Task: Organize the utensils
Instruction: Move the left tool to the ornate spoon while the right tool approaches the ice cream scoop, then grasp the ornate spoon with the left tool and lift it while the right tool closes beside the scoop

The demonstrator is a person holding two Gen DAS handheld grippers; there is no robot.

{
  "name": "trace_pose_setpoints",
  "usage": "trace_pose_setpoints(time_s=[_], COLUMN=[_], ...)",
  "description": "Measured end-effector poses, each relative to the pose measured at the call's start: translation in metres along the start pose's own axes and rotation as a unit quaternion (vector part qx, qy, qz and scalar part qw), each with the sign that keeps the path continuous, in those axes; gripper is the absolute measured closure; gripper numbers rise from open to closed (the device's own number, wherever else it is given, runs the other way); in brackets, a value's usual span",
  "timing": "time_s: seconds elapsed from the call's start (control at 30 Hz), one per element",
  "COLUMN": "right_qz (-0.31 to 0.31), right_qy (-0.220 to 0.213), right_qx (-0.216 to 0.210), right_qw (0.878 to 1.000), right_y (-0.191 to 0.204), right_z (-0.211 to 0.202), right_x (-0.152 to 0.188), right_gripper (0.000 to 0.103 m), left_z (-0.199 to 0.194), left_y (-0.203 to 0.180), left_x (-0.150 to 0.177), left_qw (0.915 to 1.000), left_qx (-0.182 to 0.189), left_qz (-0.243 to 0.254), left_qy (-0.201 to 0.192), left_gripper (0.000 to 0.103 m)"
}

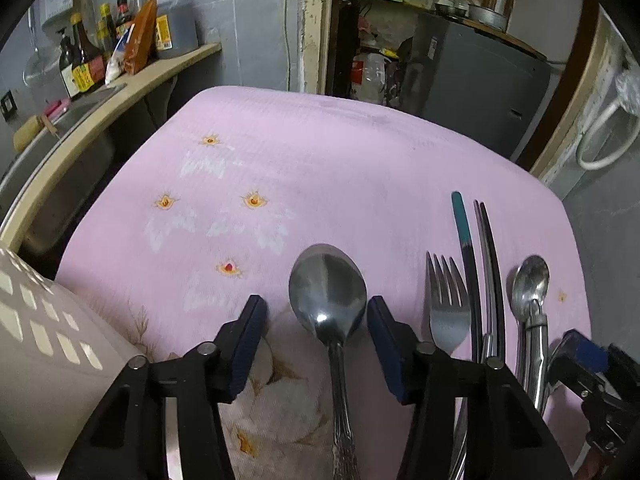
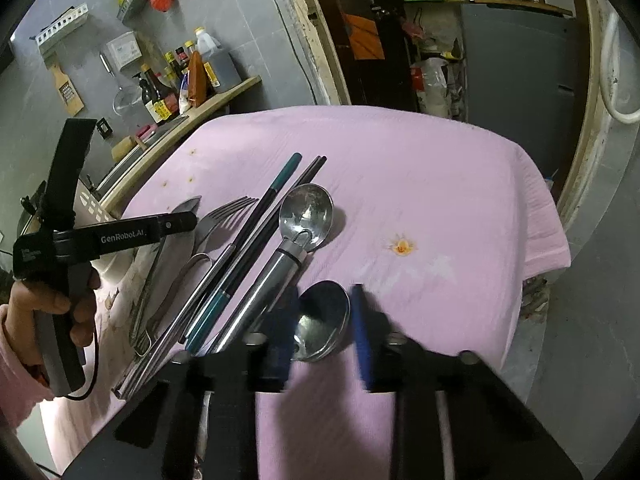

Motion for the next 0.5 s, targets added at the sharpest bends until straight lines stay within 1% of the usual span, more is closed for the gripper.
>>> trace_pose_setpoints(time_s=[0.07,0.17,0.27,0.37,0.4,0.5], right_qz=[0.005,0.01,0.012,0.006,0.005,0.003], right_qy=[0.001,-0.002,-0.015,-0.035,-0.041,-0.063], right_qx=[0.0,0.001,0.005,0.02,0.025,0.045], right_qw=[1.0,1.0,1.0,0.999,0.999,0.997], right_y=[0.001,0.002,0.008,0.017,0.019,0.03], right_z=[-0.002,-0.009,-0.023,-0.044,-0.051,-0.077], right_x=[0.001,0.003,0.002,0.002,0.003,0.005], right_gripper=[0.093,0.098,0.099,0.1,0.1,0.1], left_z=[0.0,-0.002,-0.006,-0.023,-0.032,-0.058], left_y=[-0.001,-0.002,-0.003,-0.008,-0.012,-0.019], left_x=[-0.002,0.0,0.002,0.004,0.004,0.009], left_qw=[1.0,0.9998,0.9996,0.9981,0.9968,0.9925], left_qx=[0.007,0.012,0.026,0.06,0.074,0.097], left_qz=[0.003,0.01,0.007,0.001,0.007,0.032], left_qy=[0.002,0.009,0.01,-0.014,-0.028,-0.068], left_gripper=[0.068,0.068,0.068,0.068,0.068,0.068])
Point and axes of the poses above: each gripper's, at about its wrist camera, not at the fingertips, and z roughly the way its jaws point, y to its left, x to its underside, the point moved 9 cm from there along z, roughly the way its jaws point, and after that the axes turned 4 degrees about z, right-handed, at the moved point
